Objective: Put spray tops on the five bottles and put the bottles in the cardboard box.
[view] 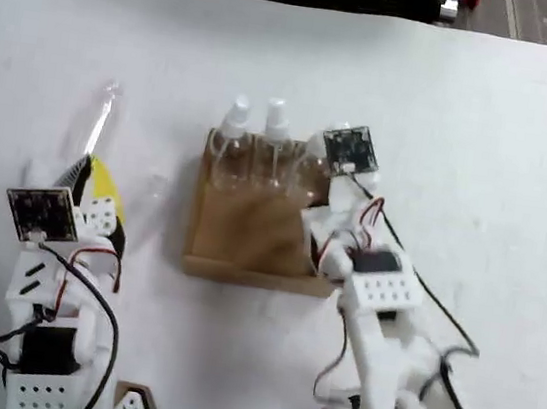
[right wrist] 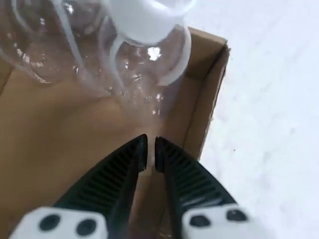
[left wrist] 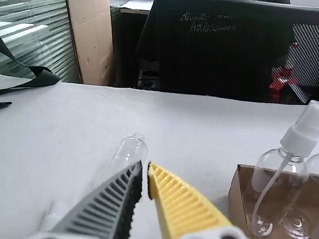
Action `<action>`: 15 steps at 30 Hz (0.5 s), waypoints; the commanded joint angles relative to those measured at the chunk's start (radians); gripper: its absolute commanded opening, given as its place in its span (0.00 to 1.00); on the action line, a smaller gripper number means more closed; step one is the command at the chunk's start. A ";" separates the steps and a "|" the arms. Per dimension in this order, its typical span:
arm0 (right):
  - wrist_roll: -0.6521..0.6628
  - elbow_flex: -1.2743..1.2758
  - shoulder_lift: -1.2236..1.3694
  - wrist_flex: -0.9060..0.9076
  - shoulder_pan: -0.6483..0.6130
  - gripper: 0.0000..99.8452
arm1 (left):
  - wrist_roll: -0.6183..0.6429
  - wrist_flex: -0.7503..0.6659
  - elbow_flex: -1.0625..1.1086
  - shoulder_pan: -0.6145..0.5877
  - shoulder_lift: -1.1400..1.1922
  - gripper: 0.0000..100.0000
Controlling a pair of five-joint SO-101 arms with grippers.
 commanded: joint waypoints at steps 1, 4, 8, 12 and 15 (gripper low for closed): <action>0.008 0.077 -0.259 0.004 -0.013 0.02 | -0.087 -0.026 -0.023 0.013 -0.015 0.03; 0.006 0.157 -0.456 -0.002 0.035 0.02 | -0.095 0.015 -0.060 0.015 -0.013 0.03; -0.124 0.212 -0.615 -0.004 0.166 0.02 | -0.097 0.100 -0.132 0.015 -0.013 0.03; -0.224 0.218 -0.607 -0.038 0.274 0.02 | -0.135 0.127 -0.176 0.015 -0.012 0.03; -0.226 0.218 -0.545 -0.087 0.291 0.02 | -0.186 0.152 -0.226 0.015 -0.008 0.03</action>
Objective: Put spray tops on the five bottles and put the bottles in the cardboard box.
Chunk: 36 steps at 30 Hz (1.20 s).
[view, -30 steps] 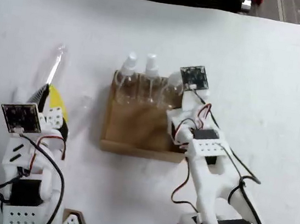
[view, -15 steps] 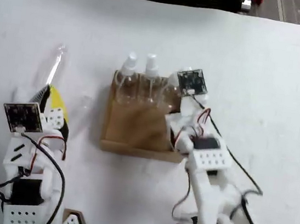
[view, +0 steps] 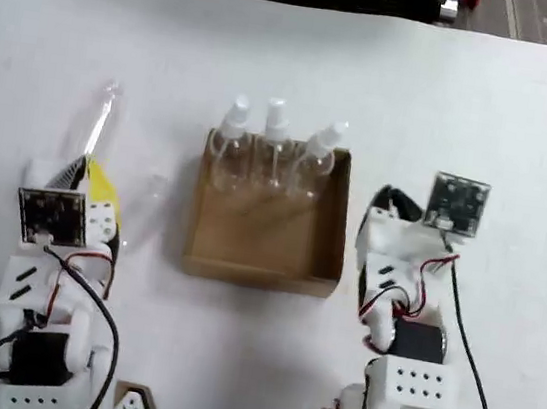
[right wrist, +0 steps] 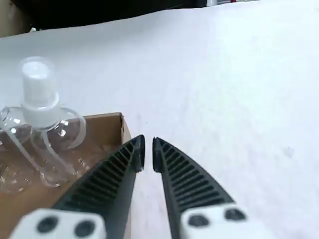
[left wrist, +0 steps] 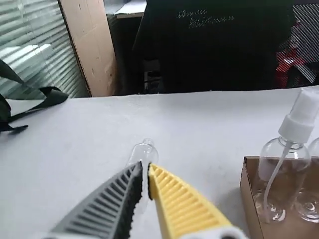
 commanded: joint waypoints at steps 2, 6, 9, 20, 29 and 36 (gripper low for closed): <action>-0.017 -0.011 0.091 -0.090 0.024 0.02 | -0.075 0.052 -0.157 0.015 0.036 0.03; -0.015 -0.015 0.203 -0.180 0.027 0.02 | -0.199 0.158 -0.365 0.008 0.285 0.03; -0.015 -0.017 0.251 -0.232 0.058 0.02 | -0.296 0.298 -0.559 -0.058 0.533 0.02; -0.014 -0.017 0.255 -0.259 0.091 0.02 | -0.704 0.733 -0.660 -0.099 0.909 0.03; 0.054 -0.017 0.260 -0.260 0.071 0.02 | -0.574 0.448 -0.364 -0.117 0.954 0.21; 0.055 -0.011 0.265 -0.291 0.067 0.02 | -0.476 0.204 -0.187 -0.124 0.954 0.21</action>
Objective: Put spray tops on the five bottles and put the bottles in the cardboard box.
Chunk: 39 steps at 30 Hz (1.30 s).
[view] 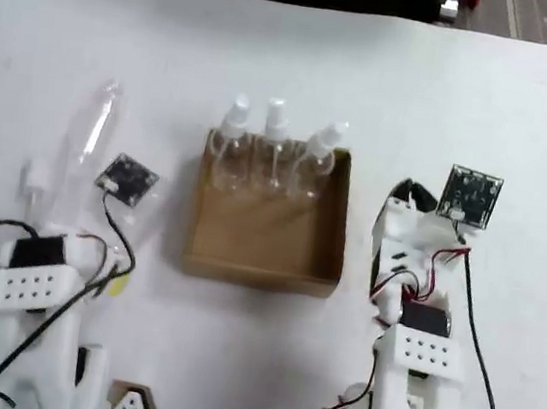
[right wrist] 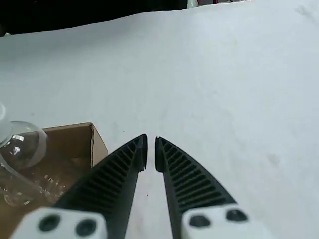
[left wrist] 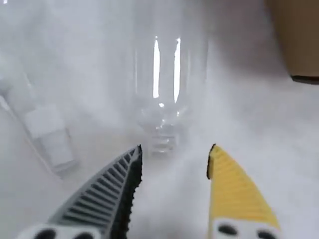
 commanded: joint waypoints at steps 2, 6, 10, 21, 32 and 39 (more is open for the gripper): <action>0.018 -0.011 0.002 -0.025 -0.007 0.02 | 0.055 -0.146 0.040 -0.012 0.004 0.21; 0.018 -0.011 0.002 -0.025 -0.007 0.02 | 0.031 -0.158 0.044 0.012 0.008 0.20; 0.020 -0.011 0.002 -0.027 -0.007 0.02 | 0.012 -0.155 0.048 0.059 0.012 0.20; 0.071 -0.009 0.002 -0.022 -0.038 0.02 | 0.012 -0.161 0.066 0.088 0.013 0.20; 0.081 -0.009 0.002 -0.024 -0.033 0.02 | 0.011 -0.161 0.068 0.094 0.012 0.07; 0.081 -0.009 0.002 -0.024 -0.033 0.02 | 0.012 -0.155 0.066 0.094 0.005 0.06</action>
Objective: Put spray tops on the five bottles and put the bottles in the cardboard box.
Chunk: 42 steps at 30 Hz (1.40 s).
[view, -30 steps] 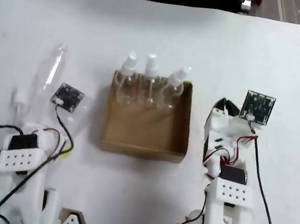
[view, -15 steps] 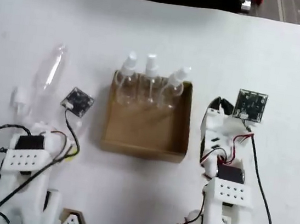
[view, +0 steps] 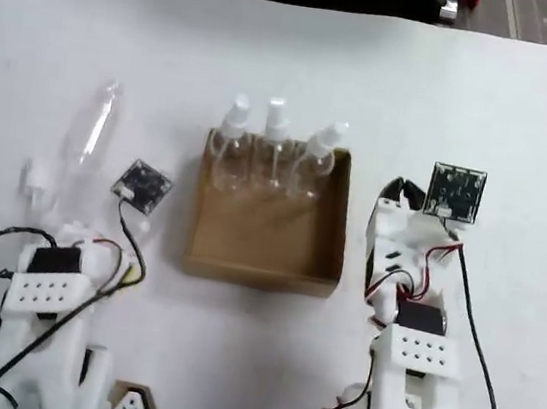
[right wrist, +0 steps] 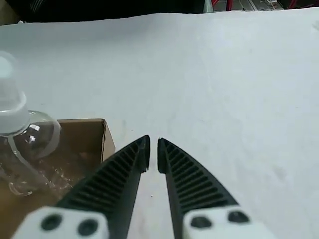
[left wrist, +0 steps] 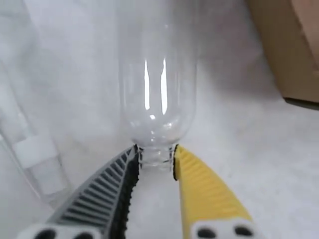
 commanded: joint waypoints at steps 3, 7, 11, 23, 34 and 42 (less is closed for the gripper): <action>0.011 -0.009 0.002 -0.022 -0.001 0.02 | -0.008 -0.011 -0.009 0.010 -0.002 0.06; 0.011 -0.009 0.002 -0.022 -0.001 0.02 | -0.008 0.086 -0.114 0.004 -0.004 0.06; 0.011 -0.009 0.002 -0.024 -0.001 0.02 | -0.009 0.333 -0.359 0.005 -0.004 0.06; 0.011 -0.009 0.002 -0.024 0.001 0.02 | -0.014 0.649 -0.704 0.008 -0.061 0.06; -0.074 -0.152 -0.430 0.352 0.008 0.02 | -0.014 0.753 -0.760 0.010 -0.553 0.06; 0.049 -0.350 -0.889 0.680 -0.328 0.02 | -0.008 0.755 -0.626 0.122 -0.782 0.06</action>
